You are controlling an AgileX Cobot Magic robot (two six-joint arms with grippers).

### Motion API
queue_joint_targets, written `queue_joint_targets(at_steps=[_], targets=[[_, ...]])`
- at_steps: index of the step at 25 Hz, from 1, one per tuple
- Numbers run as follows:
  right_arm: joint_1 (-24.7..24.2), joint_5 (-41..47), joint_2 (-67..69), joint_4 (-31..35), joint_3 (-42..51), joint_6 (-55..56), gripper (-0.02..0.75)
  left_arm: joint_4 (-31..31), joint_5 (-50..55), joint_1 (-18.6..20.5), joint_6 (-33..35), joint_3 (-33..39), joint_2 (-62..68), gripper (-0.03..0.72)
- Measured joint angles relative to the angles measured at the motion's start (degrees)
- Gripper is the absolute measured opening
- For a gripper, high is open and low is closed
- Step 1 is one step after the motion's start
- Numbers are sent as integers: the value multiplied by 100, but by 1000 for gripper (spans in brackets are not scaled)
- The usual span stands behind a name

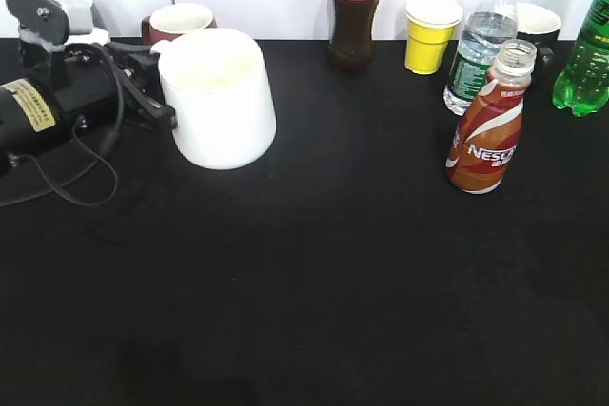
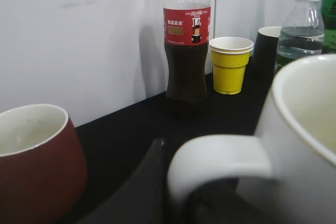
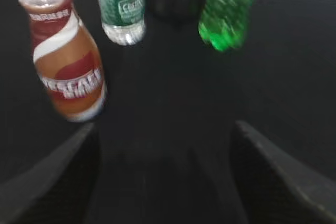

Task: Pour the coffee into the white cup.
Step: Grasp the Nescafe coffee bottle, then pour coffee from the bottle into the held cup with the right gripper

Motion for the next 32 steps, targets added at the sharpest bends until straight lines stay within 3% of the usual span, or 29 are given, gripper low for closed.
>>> queue_joint_targets(at_steps=[3,6,9,11,15,22,24,27,32], targets=[[382,-2114,1565,-688,387,142,582,0,5,0,-5,0,0,41],[416,-3853,3406,-778,387,613,582,2,2,0,-5,0,0,41],[416,-5269,4644,-976,394,698,582,2,2,0,-5,0,5,41],[416,-5989,5347,-1096,325,698,627,2,13,0,-5,0,5,41],[416,-6151,6271,-1269,-117,704,655,45,20,0,-5,0,5,41],[416,-5980,6376,-1788,-1381,704,652,106,63,0,-5,0,5,40],[416,-5685,6376,-1986,-1703,704,627,110,63,0,-5,0,5,40],[416,-5511,6376,-2078,-1775,704,529,110,70,0,-5,0,5,40],[416,-5413,6366,-2078,-1769,704,515,110,83,0,-5,0,5,39]])
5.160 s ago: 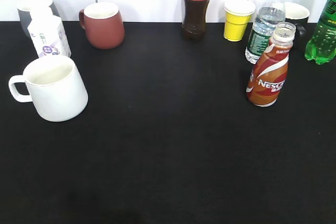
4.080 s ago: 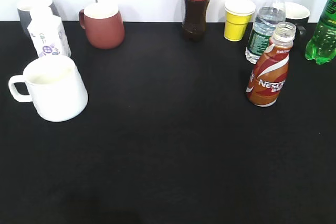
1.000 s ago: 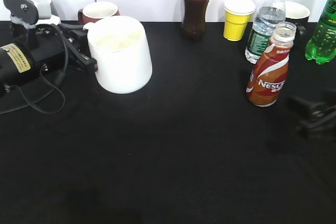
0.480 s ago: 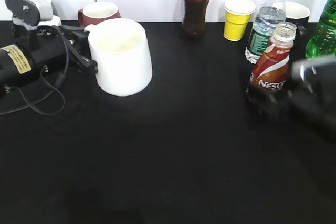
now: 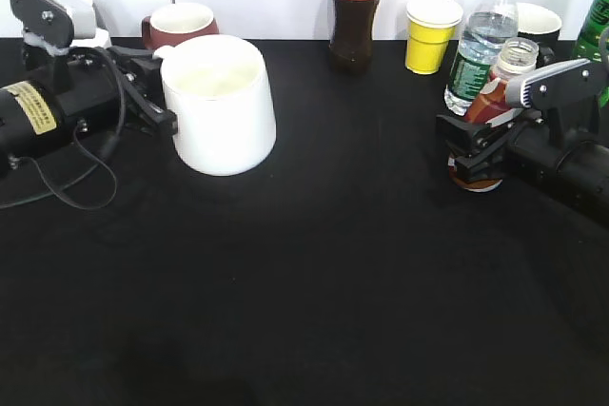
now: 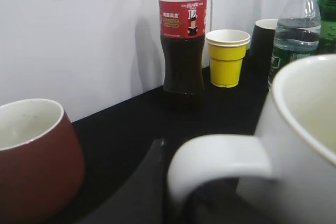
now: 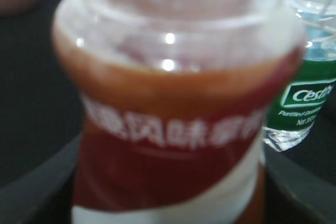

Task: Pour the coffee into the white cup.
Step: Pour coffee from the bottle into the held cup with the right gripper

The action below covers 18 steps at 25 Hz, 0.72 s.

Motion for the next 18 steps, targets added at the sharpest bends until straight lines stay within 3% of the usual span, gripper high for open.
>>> queue_joint_targets(at_steps=[7,11,16,18], targets=[[0,-89,-9,-28,11,0,515,402,7,-156,-49,0,0,39],[4,672,-1206,-612,50,0,514,449,54,-1060,-150,-55,0,39],[4,1340,-2902,-1543,50,-468,514,449,905,-2147,-488,-1008,6,39],[4,1386,-3165,-1670,44,-649,514,444,1037,-2351,-500,-1272,50,39]])
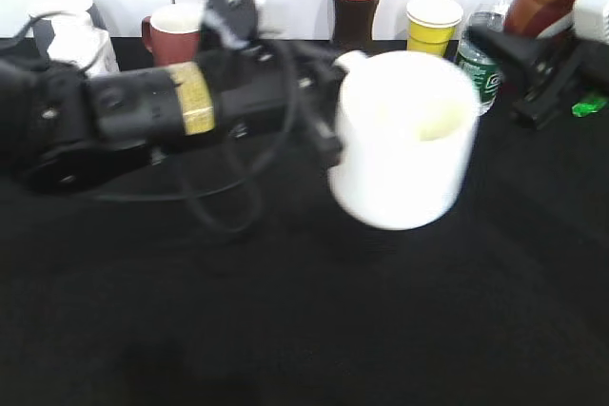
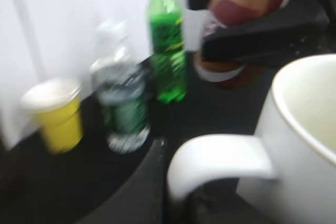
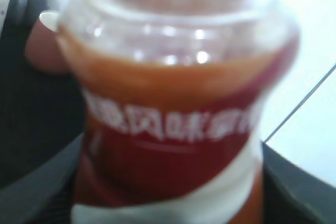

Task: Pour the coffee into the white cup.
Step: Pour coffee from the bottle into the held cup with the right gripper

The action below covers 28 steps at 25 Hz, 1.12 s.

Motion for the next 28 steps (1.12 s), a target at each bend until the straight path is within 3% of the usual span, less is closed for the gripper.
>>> queue_joint_targets(at_steps=[3,10,20,28], targets=[[0,190,-146,-413,-240,-735,514,-35,156,-57,-17,-201,179,39],[0,208,-153,-585,-593,-2754,514,-336,228,-199,-20,-287,276,39],[0,228,-153,-665,-593,-4172,514,-346,211,-267,-20,-287,276,39],[0,272,-117,-670,-593,-4515,514,-248,36,-267,-20,-287,280,39]])
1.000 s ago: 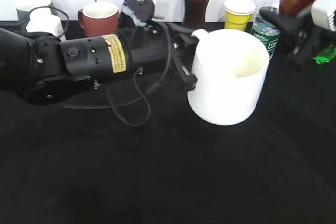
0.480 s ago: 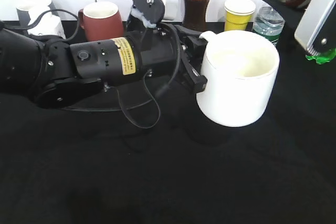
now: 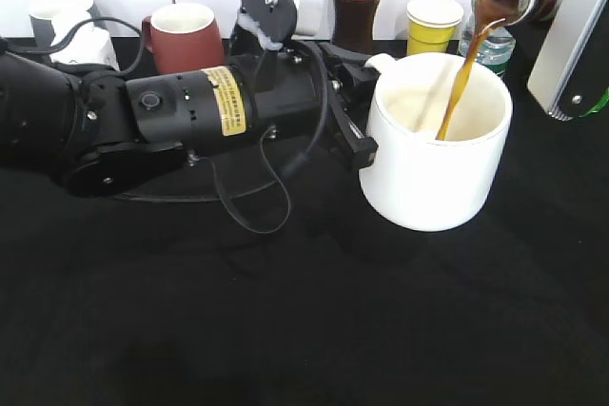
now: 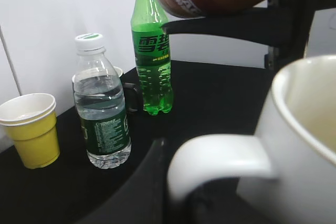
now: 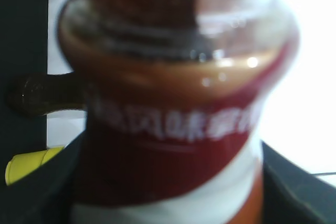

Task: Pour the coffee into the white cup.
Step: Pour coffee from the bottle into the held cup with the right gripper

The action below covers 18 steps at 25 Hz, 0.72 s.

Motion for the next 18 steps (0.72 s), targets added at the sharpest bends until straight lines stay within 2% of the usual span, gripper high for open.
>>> queue_joint_targets(at_steps=[18], targets=[[0,0,0,4,0,-762,514,35,0,0,0,0,0,39]])
